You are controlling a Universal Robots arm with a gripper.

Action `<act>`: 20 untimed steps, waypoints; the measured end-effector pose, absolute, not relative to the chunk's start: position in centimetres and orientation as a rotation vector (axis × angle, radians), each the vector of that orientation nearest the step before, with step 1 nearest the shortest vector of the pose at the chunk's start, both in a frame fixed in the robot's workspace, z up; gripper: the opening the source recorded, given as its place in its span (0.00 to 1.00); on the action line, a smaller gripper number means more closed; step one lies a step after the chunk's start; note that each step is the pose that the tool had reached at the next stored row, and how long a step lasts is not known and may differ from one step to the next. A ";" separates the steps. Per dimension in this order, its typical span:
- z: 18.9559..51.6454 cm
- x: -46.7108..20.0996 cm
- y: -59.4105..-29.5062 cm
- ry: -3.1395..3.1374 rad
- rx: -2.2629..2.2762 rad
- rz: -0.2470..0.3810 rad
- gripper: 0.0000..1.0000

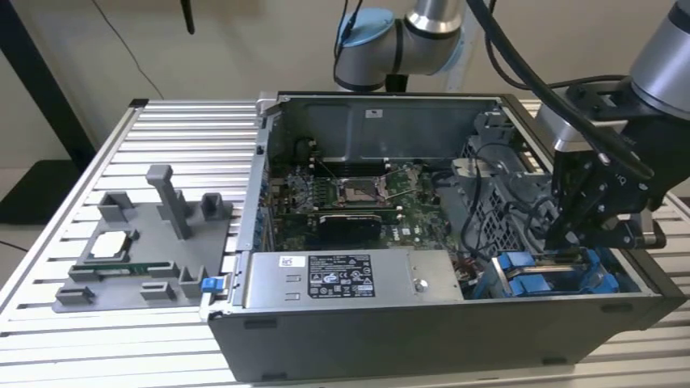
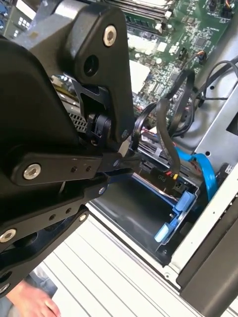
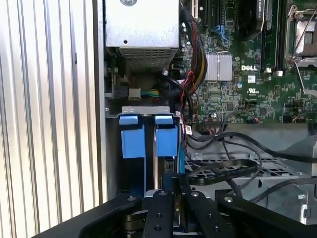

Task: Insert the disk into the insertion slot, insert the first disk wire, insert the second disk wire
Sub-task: 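Insert the second disk wire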

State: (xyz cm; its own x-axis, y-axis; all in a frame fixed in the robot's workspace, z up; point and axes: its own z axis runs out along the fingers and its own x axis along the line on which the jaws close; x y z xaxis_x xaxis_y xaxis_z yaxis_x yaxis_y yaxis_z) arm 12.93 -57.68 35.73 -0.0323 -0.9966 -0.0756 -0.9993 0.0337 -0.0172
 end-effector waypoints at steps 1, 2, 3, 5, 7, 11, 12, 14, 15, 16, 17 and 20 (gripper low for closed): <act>35.6 12.9 -57.7 2.209 -2.138 0.060 0.00; 35.5 12.9 -57.7 2.208 -2.137 0.056 0.00; 35.4 12.9 -57.7 2.206 -2.136 0.052 0.00; 35.2 12.9 -57.7 2.203 -2.133 0.044 0.00; 35.0 12.9 -57.7 2.201 -2.131 0.035 0.00; 34.7 13.0 -57.7 2.196 -2.128 0.017 0.00; 34.6 13.0 -57.7 2.193 -2.125 0.011 0.00; 34.5 13.0 -57.7 2.189 -2.122 0.003 0.00; 34.5 13.0 -57.7 2.188 -2.122 0.002 0.00; 34.5 13.0 -57.6 2.187 -2.121 0.000 0.00; 34.5 13.0 -57.6 2.187 -2.121 0.000 0.00; 34.5 13.0 -57.5 2.187 -2.121 0.000 0.00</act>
